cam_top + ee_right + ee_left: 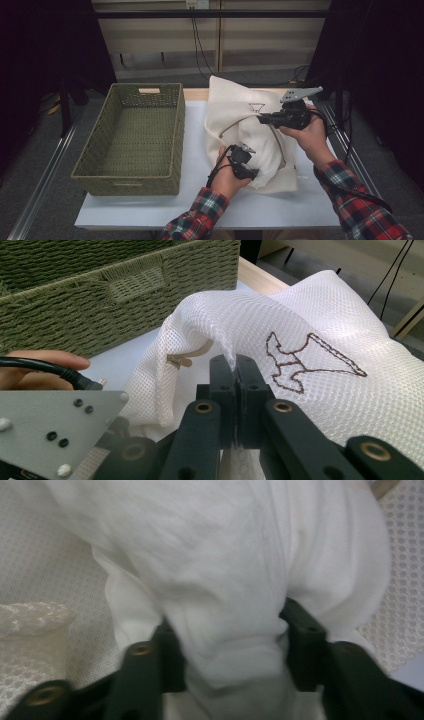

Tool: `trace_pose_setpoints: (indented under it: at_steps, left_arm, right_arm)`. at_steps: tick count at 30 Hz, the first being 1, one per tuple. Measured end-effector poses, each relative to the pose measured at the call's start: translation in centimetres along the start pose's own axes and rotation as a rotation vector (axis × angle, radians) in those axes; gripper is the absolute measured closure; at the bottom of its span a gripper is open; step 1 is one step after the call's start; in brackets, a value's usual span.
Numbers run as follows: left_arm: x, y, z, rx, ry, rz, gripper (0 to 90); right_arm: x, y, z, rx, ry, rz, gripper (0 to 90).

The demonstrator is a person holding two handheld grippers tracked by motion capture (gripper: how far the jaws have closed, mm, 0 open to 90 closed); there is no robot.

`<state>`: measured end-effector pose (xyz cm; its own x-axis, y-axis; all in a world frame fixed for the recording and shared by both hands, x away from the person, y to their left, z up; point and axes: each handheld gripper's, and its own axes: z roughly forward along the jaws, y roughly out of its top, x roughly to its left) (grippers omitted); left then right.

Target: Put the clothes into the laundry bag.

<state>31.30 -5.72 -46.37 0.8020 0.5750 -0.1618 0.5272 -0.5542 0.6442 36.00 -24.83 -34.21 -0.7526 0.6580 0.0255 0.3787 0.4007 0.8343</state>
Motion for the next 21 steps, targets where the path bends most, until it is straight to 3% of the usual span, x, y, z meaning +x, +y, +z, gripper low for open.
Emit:
trace_pose_setpoints:
  at_steps: [1,2,5,6,17,19,21]
  left_arm:
    - [0.0,0.0,0.0,0.001,0.004,0.002,64.2]
    - [0.0,0.1,-0.1,0.016,0.011,0.0,65.7]
    - [-0.1,0.4,-0.1,-0.002,0.012,-0.027,69.1]
    - [-0.1,0.7,-0.2,0.007,0.02,-0.016,69.8]
    - [0.6,3.4,0.3,-0.098,0.067,-0.027,70.7]
    - [0.8,3.8,0.5,-0.114,0.057,-0.035,70.8]
    - [1.0,4.0,0.6,-0.12,0.081,-0.039,70.8]
  right_arm:
    - [0.0,0.0,0.0,0.001,0.0,-0.003,88.3]
    - [0.0,0.0,-0.1,0.0,0.0,-0.003,88.3]
    - [0.1,0.0,-0.1,-0.003,0.003,-0.004,88.4]
    - [0.1,0.0,-0.2,-0.001,0.004,-0.001,88.4]
    - [-0.2,0.0,-0.4,-0.015,0.021,0.003,88.5]
    - [-0.1,0.0,-0.4,-0.016,0.022,0.001,88.4]
    - [-0.2,0.0,-0.4,-0.017,0.027,0.004,88.4]
